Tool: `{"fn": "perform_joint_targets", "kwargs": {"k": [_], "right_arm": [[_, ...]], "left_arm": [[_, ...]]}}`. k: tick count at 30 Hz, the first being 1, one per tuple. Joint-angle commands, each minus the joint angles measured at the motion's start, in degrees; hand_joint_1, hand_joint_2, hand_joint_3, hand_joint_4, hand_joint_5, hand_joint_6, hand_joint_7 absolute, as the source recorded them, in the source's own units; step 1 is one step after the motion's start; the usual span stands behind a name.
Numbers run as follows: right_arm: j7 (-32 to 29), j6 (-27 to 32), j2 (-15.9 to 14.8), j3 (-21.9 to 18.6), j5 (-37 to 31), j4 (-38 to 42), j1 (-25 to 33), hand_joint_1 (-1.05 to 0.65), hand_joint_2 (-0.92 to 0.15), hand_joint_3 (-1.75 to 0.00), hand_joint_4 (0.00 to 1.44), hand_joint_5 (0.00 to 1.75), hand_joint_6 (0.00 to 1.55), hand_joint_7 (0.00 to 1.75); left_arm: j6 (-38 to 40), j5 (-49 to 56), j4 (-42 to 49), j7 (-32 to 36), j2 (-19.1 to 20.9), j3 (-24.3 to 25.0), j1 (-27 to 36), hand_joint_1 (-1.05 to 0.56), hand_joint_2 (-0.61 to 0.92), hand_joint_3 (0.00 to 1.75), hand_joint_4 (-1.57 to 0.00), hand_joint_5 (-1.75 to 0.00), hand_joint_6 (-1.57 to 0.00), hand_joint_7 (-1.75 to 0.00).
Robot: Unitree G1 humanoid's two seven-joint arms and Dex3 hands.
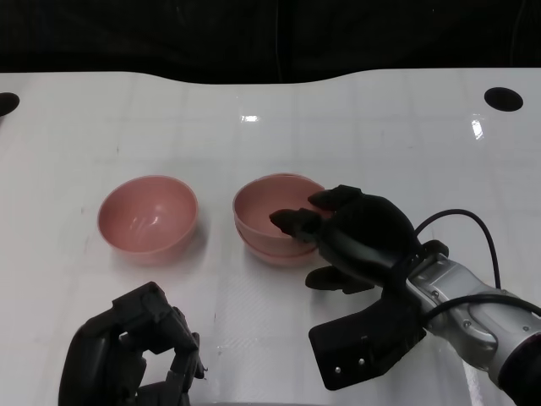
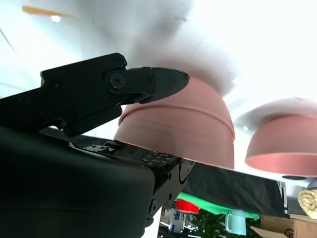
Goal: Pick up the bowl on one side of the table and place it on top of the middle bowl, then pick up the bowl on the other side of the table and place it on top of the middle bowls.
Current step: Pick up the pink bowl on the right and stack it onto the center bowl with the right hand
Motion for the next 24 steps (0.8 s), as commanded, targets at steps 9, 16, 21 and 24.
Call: {"fn": "perform_joint_targets", "kwargs": {"k": [9,16,21,24], "right_arm": [[-1.59,0.24,0.54,0.06,0.90,2.22,-0.45,-0.71,-0.92,-0.35,0.17,0.11,0.24,0.00],[-2.37,0.15,0.45,-0.35,1.30,1.47,-0.48,-0.70,-0.92,-0.36,0.14,0.11,0.21,0.00],[-7.86,-2.11,-0.58,-2.04,2.22,-0.81,0.92,-0.67,-0.92,-0.36,0.21,0.15,0.26,0.03],[-9.72,-3.36,-1.27,-3.12,2.88,-2.43,2.18,-0.63,-0.92,-0.36,0.25,0.19,0.29,0.04]], "left_arm": [[-0.36,-0.64,0.03,-0.22,0.97,0.18,-0.02,-0.17,0.39,1.28,-0.92,-1.60,-0.90,-1.38],[-1.08,-0.42,0.46,-0.34,0.95,0.24,-0.20,-0.17,0.40,1.27,-0.92,-1.62,-0.89,-1.39],[0.26,-0.47,-0.55,0.13,0.89,0.12,0.24,-0.16,0.38,1.29,-0.92,-1.61,-0.89,-1.39],[0.94,-0.34,-1.11,0.50,0.80,0.09,0.35,-0.15,0.39,1.29,-0.93,-1.61,-0.89,-1.39]]}}
